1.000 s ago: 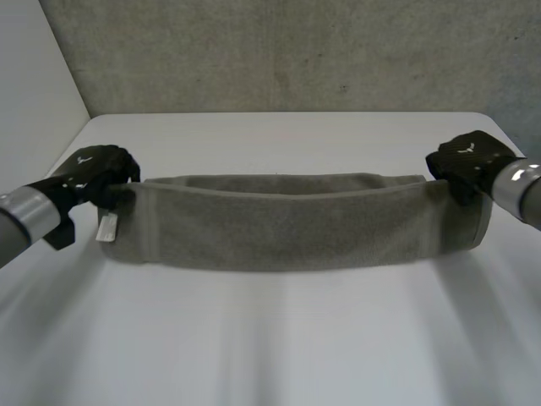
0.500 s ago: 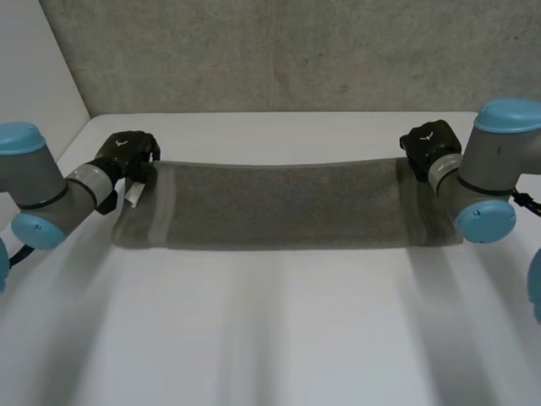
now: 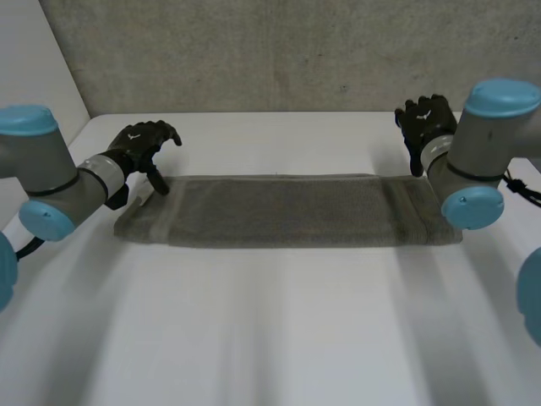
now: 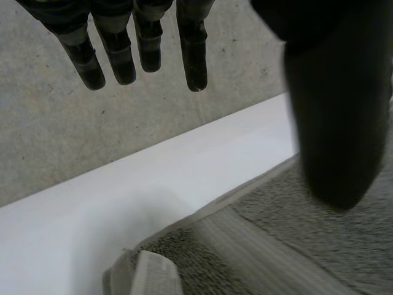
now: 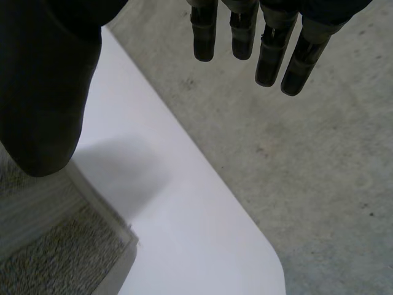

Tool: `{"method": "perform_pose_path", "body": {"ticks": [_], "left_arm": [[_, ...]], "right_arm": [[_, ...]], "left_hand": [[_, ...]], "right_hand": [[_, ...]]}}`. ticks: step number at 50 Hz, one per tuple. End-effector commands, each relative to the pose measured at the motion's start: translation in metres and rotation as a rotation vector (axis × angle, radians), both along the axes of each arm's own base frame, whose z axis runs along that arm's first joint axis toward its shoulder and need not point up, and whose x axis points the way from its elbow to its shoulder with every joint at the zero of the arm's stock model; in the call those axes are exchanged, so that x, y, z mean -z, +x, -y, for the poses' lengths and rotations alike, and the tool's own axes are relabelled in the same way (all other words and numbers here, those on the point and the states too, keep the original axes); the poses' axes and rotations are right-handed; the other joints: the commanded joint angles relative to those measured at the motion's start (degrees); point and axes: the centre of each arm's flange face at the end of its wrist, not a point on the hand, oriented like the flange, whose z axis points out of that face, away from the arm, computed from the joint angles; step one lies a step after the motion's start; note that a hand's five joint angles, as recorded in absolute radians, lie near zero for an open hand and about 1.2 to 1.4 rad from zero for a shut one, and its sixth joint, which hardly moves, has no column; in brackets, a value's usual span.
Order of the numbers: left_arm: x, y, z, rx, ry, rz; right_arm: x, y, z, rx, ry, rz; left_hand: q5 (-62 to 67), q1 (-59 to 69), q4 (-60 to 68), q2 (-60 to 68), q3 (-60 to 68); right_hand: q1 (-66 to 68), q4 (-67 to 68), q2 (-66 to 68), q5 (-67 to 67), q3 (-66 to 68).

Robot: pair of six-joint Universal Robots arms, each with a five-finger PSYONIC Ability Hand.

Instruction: Fold the towel.

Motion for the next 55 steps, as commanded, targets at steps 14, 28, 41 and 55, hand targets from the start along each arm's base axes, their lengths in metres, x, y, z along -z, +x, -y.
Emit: {"method": "perform_pose_path", "body": {"ticks": [14, 28, 41, 55], "left_arm": [[-0.056, 0.018, -0.110, -0.010, 0.024, 0.006], [-0.017, 0.021, -0.111, -0.023, -0.046, -0.001], [0.021, 0.026, -0.077, -0.087, -0.045, 0.008], [0.057, 0.032, -0.054, -0.180, 0.001, 0.036]], "right_arm": [[0.008, -0.040, -0.107, -0.034, 0.383, -0.177], [0.055, -0.070, -0.081, 0.059, 0.263, -0.125], [0.073, -0.068, -0.074, -0.007, 0.272, -0.087], [0.081, -0.070, -0.070, -0.003, 0.274, -0.084]], "left_hand": [[-3.16, -4.40, -4.61, -4.11, -4.55], [-3.00, -4.23, -4.44, -3.94, -4.38], [-3.00, -4.23, -4.44, -3.94, -4.38], [-3.00, -4.23, -4.44, -3.94, -4.38]], "right_hand": [[-3.88, -4.96, -4.26, -3.46, -4.28], [-3.88, -4.96, -4.26, -3.46, -4.28], [6.63, 5.55, 6.26, 7.05, 6.23], [20.40, 19.33, 20.03, 20.83, 20.01]]}}
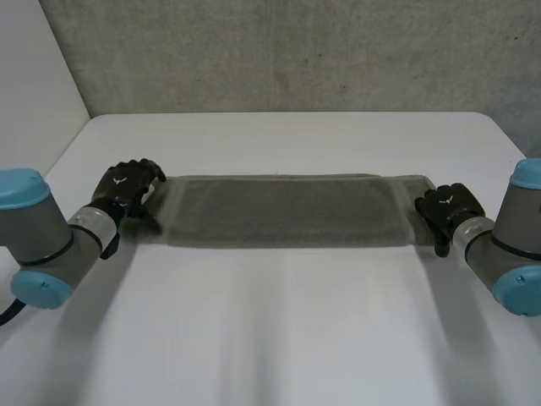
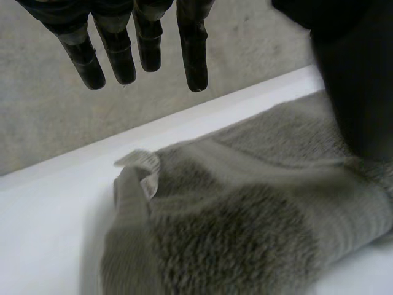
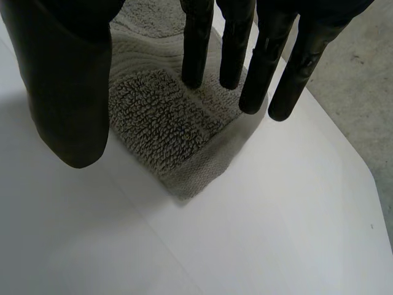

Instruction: Fold the towel.

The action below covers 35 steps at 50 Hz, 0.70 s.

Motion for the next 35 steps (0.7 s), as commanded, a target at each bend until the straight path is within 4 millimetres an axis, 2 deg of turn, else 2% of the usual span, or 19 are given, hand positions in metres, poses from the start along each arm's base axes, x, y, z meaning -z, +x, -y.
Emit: {"method": "perform_pose_path", "body": {"ticks": [1, 7, 9, 10, 12, 13, 14, 23, 31, 33, 34, 35], "left_arm": [[0.015, 0.004, 0.008, -0.054, 0.021, 0.015], [0.018, 0.004, 0.009, -0.056, 0.028, 0.014], [0.018, 0.004, 0.009, -0.057, 0.029, 0.015], [0.018, 0.004, 0.009, -0.057, 0.029, 0.015], [0.016, 0.004, 0.009, -0.059, 0.027, 0.013], [0.016, 0.004, 0.009, -0.059, 0.027, 0.013], [0.015, 0.004, 0.008, -0.059, 0.027, 0.013], [-0.004, 0.007, 0.002, -0.079, 0.006, 0.006], [-0.024, 0.008, -0.014, -0.074, -0.016, 0.000], [-0.026, 0.009, -0.017, -0.074, -0.016, 0.000], [-0.026, 0.009, -0.017, -0.074, -0.016, 0.000], [-0.028, 0.009, -0.019, -0.074, -0.017, 0.000]], "right_arm": [[0.000, 0.000, 0.002, 0.002, -0.015, 0.002], [0.002, 0.000, 0.004, 0.002, -0.026, 0.003], [0.002, 0.001, 0.006, 0.002, -0.035, 0.005], [0.002, 0.001, 0.006, 0.002, -0.035, 0.005], [0.003, 0.000, 0.007, 0.001, -0.044, 0.007], [0.003, 0.000, 0.007, 0.001, -0.044, 0.007], [0.003, 0.000, 0.008, 0.001, -0.045, 0.011], [0.003, -0.007, 0.017, 0.014, -0.037, 0.071], [-0.006, -0.038, 0.032, 0.094, -0.041, 0.066], [-0.013, -0.056, 0.035, 0.129, -0.014, 0.055], [-0.013, -0.056, 0.035, 0.129, -0.014, 0.055], [-0.019, -0.069, 0.040, 0.151, -0.011, 0.039]], "left_hand": [[-2.88, -3.89, -4.34, -3.57, -4.16], [-2.88, -3.89, -4.34, -3.57, -4.16], [-2.88, -3.89, -4.34, -3.57, -4.16], [-2.88, -3.89, -4.34, -3.57, -4.16], [-2.88, -3.89, -4.34, -3.57, -4.16], [-2.88, -3.89, -4.34, -3.57, -4.16], [-2.88, -3.89, -4.34, -3.57, -4.16], [-2.88, -3.89, -4.34, -3.57, -4.16], [-3.04, -4.05, -4.51, -3.73, -4.32], [-3.04, -4.05, -4.51, -3.73, -4.32], [-3.04, -4.05, -4.51, -3.73, -4.32], [-3.04, -4.05, -4.51, -3.73, -4.32]], "right_hand": [[5.38, 5.40, 5.64, 5.07, 5.41], [10.27, 10.28, 10.53, 9.95, 10.30], [23.30, 23.32, 23.57, 22.99, 23.34], [23.38, 23.40, 23.65, 23.07, 23.42], [37.94, 37.96, 38.20, 37.63, 37.98], [38.02, 38.04, 38.28, 37.71, 38.05], [47.35, 47.36, 47.61, 47.03, 47.38], [50.24, 50.26, 50.50, 49.93, 50.27], [50.24, 50.26, 50.50, 49.93, 50.27], [50.24, 50.26, 50.50, 49.93, 50.27], [50.24, 50.26, 50.50, 49.93, 50.27], [50.24, 50.26, 50.50, 49.93, 50.27]]}}
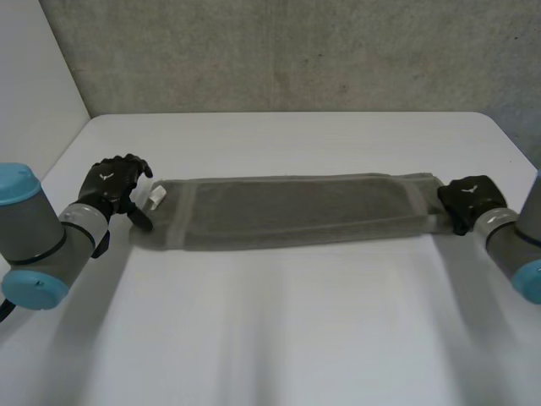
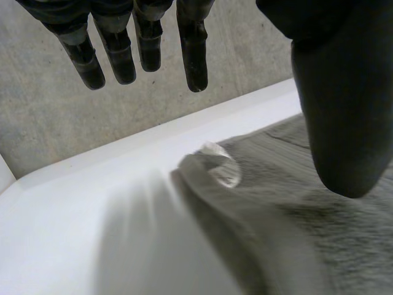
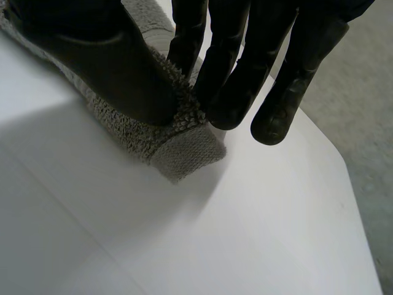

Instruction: Fold the towel.

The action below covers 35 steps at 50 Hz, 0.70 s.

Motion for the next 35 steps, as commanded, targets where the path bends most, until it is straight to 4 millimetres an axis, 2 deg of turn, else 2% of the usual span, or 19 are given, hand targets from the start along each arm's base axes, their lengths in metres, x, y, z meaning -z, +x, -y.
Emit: {"method": "perform_pose_path", "body": {"ticks": [1, 6, 11, 13, 14, 15, 16, 18, 19, 21, 22, 23, 24, 26, 27, 29, 30, 31, 35], "left_arm": [[-0.011, 0.003, -0.012, 0.000, -0.006, -0.005], [-0.015, 0.005, -0.014, -0.005, -0.013, -0.007], [-0.019, 0.003, -0.015, -0.005, -0.023, -0.007], [-0.020, 0.002, -0.016, -0.002, -0.025, -0.009], [-0.020, 0.002, -0.016, -0.002, -0.025, -0.009], [-0.020, 0.003, -0.017, -0.002, -0.024, -0.009], [-0.021, 0.003, -0.017, -0.003, -0.024, -0.009], [-0.021, 0.003, -0.018, -0.003, -0.025, -0.009], [-0.021, 0.003, -0.018, -0.003, -0.025, -0.009], [-0.020, 0.003, -0.019, -0.003, -0.021, -0.009], [-0.020, 0.003, -0.019, -0.003, -0.021, -0.009], [-0.021, 0.003, -0.019, -0.002, -0.022, -0.009], [-0.021, 0.003, -0.019, -0.003, -0.022, -0.009], [-0.021, 0.003, -0.020, -0.002, -0.021, -0.009], [-0.021, 0.003, -0.020, -0.002, -0.021, -0.009], [-0.018, 0.003, -0.022, 0.001, -0.011, -0.008], [-0.018, 0.003, -0.022, 0.001, -0.011, -0.008], [-0.019, 0.003, -0.022, 0.001, -0.013, -0.007], [-0.019, 0.002, -0.024, 0.006, -0.010, -0.007]], "right_arm": [[-0.020, -0.050, 0.015, 0.094, 0.034, -0.053], [-0.041, -0.081, 0.026, 0.142, -0.005, -0.167], [-0.077, -0.070, 0.029, 0.154, -0.111, -0.199], [-0.112, -0.028, 0.018, 0.100, -0.207, -0.158], [-0.112, -0.028, 0.018, 0.099, -0.207, -0.158], [-0.124, 0.006, 0.007, 0.032, -0.250, -0.126], [-0.125, 0.006, 0.007, 0.031, -0.250, -0.126], [-0.139, 0.077, -0.022, -0.126, -0.309, -0.076], [-0.139, 0.078, -0.023, -0.127, -0.309, -0.076], [-0.140, 0.144, -0.060, -0.277, -0.340, -0.044], [-0.140, 0.144, -0.061, -0.278, -0.340, -0.044], [-0.132, 0.177, -0.082, -0.351, -0.342, -0.035], [-0.132, 0.177, -0.083, -0.352, -0.342, -0.035], [-0.110, 0.235, -0.127, -0.496, -0.330, -0.021], [-0.110, 0.235, -0.127, -0.497, -0.330, -0.021], [-0.075, 0.268, -0.160, -0.603, -0.268, -0.046], [-0.075, 0.268, -0.161, -0.603, -0.268, -0.046], [-0.059, 0.275, -0.168, -0.629, -0.228, -0.071], [-0.043, 0.276, -0.169, -0.637, -0.176, -0.108]], "left_hand": [[-3.04, -4.05, -4.51, -3.72, -4.32], [-3.04, -4.05, -4.51, -3.72, -4.32], [-3.04, -4.05, -4.51, -3.72, -4.32], [-3.04, -4.05, -4.51, -3.72, -4.32], [-3.04, -4.05, -4.51, -3.72, -4.32], [-3.04, -4.05, -4.51, -3.72, -4.32], [-3.04, -4.05, -4.51, -3.72, -4.32], [-3.04, -4.05, -4.51, -3.72, -4.32], [-3.04, -4.05, -4.51, -3.72, -4.32], [-3.04, -4.05, -4.51, -3.72, -4.32], [-3.04, -4.05, -4.51, -3.72, -4.32], [-3.04, -4.05, -4.51, -3.72, -4.32], [-2.87, -3.88, -4.34, -3.55, -4.15], [-3.03, -4.05, -4.51, -3.71, -4.32], [-3.04, -4.05, -4.51, -3.72, -4.32], [-3.04, -4.05, -4.51, -3.72, -4.32], [-3.04, -4.05, -4.51, -3.72, -4.32], [-3.04, -4.05, -4.51, -3.72, -4.32], [-3.04, -4.05, -4.51, -3.72, -4.32]], "right_hand": [[4.83, 3.34, 5.41, 3.67, 3.59], [4.83, 3.34, 5.41, 3.67, 3.59], [4.83, 3.34, 5.41, 3.67, 3.59], [4.83, 3.34, 5.41, 3.67, 3.59], [4.83, 3.34, 5.41, 3.67, 3.59], [4.83, 3.34, 5.41, 3.67, 3.59], [4.83, 3.34, 5.41, 3.67, 3.59], [4.83, 3.34, 5.41, 3.67, 3.59], [4.83, 3.34, 5.41, 3.67, 3.59], [4.83, 3.34, 5.41, 3.67, 3.59], [4.83, 3.34, 5.41, 3.67, 3.59], [4.83, 3.34, 5.41, 3.67, 3.59], [4.83, 3.34, 5.41, 3.67, 3.59], [4.83, 3.34, 5.41, 3.67, 3.59], [4.83, 3.34, 5.41, 3.67, 3.59], [-6.60, -8.10, -6.02, -7.76, -7.84], [-6.71, -8.21, -6.13, -7.87, -7.95], [-30.86, -32.36, -30.28, -32.02, -32.10], [-53.98, -55.48, -53.40, -55.14, -55.22]]}}
